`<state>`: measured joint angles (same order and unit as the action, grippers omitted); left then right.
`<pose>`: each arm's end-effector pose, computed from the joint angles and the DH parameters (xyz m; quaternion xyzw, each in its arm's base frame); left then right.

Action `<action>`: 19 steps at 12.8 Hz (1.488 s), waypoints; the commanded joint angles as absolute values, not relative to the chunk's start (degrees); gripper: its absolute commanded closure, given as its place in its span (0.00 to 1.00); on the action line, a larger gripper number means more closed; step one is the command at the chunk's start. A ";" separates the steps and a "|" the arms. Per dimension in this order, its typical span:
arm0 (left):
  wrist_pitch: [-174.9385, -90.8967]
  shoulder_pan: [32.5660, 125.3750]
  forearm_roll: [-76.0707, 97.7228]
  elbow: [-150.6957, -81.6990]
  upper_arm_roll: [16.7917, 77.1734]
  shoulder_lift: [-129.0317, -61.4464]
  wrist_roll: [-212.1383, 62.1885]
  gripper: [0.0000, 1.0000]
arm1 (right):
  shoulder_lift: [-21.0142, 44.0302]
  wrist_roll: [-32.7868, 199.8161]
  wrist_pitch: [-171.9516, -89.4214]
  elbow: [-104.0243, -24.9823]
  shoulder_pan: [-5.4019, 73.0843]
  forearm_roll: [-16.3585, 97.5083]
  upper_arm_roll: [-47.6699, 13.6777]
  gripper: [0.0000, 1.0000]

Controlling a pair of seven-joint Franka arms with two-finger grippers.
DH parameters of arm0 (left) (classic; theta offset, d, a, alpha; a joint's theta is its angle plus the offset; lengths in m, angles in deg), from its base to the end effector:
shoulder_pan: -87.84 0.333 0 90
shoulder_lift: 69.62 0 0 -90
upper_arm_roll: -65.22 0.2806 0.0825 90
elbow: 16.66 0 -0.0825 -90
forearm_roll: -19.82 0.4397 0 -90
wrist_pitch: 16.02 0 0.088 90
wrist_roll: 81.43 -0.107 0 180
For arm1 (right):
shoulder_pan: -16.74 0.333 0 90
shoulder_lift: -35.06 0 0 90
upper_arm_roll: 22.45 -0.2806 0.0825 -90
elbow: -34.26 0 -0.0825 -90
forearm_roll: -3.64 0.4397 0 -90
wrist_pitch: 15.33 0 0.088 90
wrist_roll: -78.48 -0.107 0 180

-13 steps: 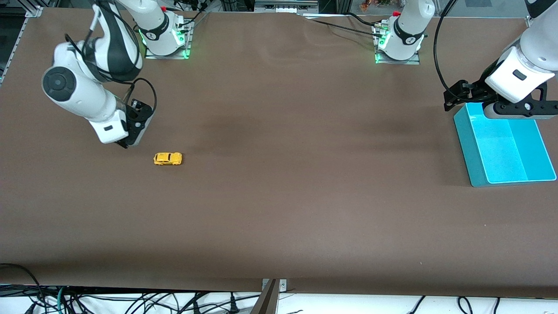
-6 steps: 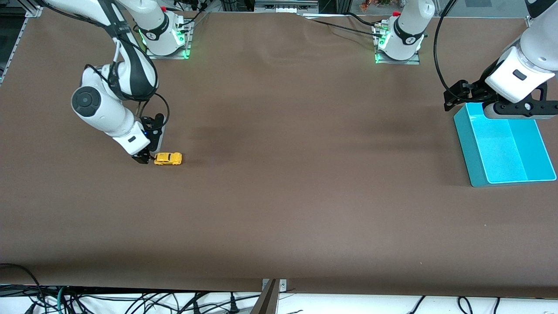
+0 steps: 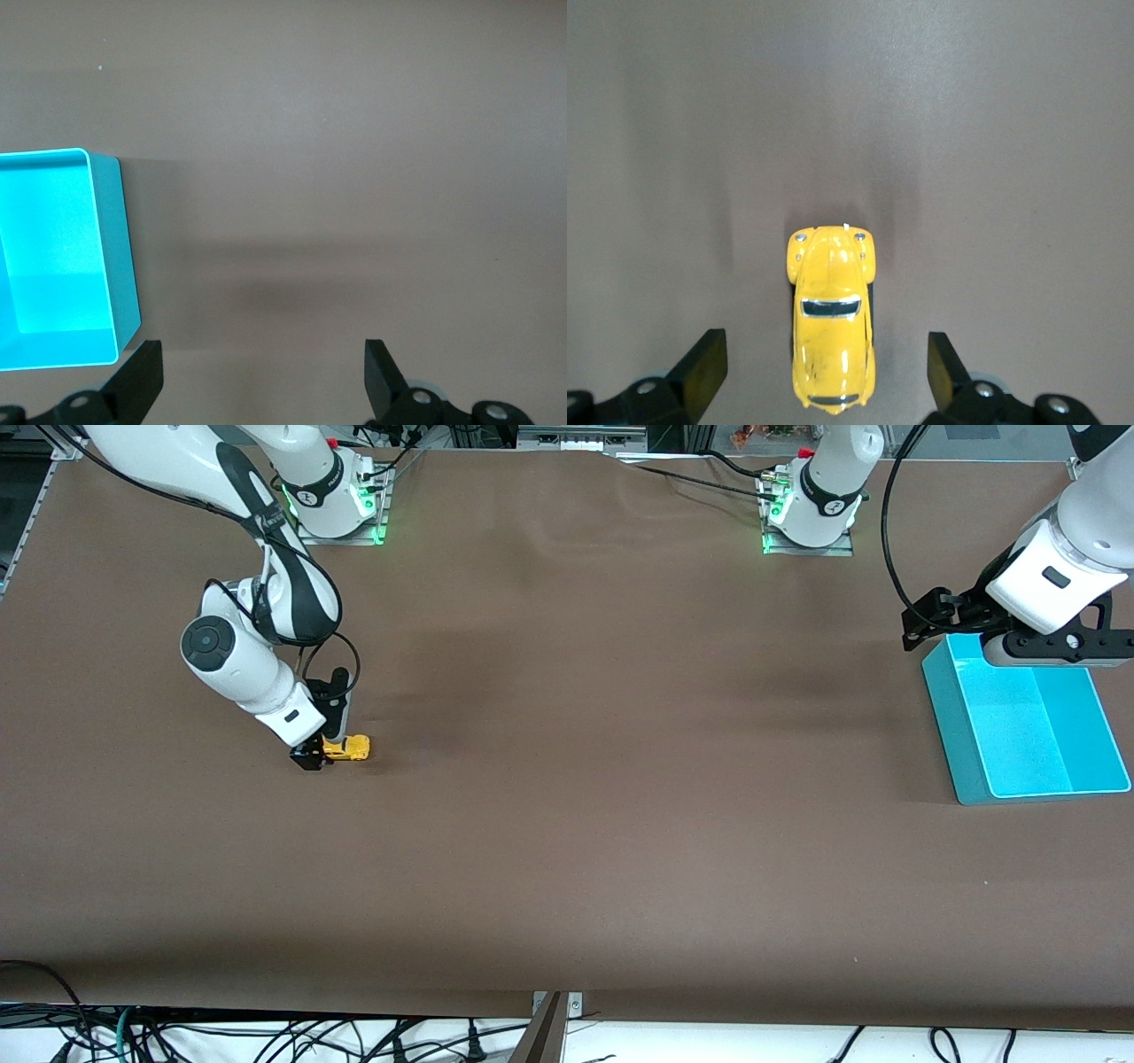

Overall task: Wind and store yellow beetle car
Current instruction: 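Close the right gripper on the yellow car's body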

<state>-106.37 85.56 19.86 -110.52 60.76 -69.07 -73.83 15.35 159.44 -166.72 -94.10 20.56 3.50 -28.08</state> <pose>0.6017 -0.0712 0.5599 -0.9996 -0.0075 0.0256 0.0039 0.5610 0.0966 0.1391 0.7058 0.7076 0.0334 0.0046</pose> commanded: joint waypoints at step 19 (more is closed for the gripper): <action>-105.05 85.38 20.52 -108.95 60.91 -69.53 -74.48 0.00 | 17.04 153.12 -167.65 -95.74 19.29 3.03 -36.41 0.91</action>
<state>-106.37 85.56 19.86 -110.52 60.76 -69.07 -73.83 14.77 156.63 -170.70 -96.18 19.95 3.50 -33.84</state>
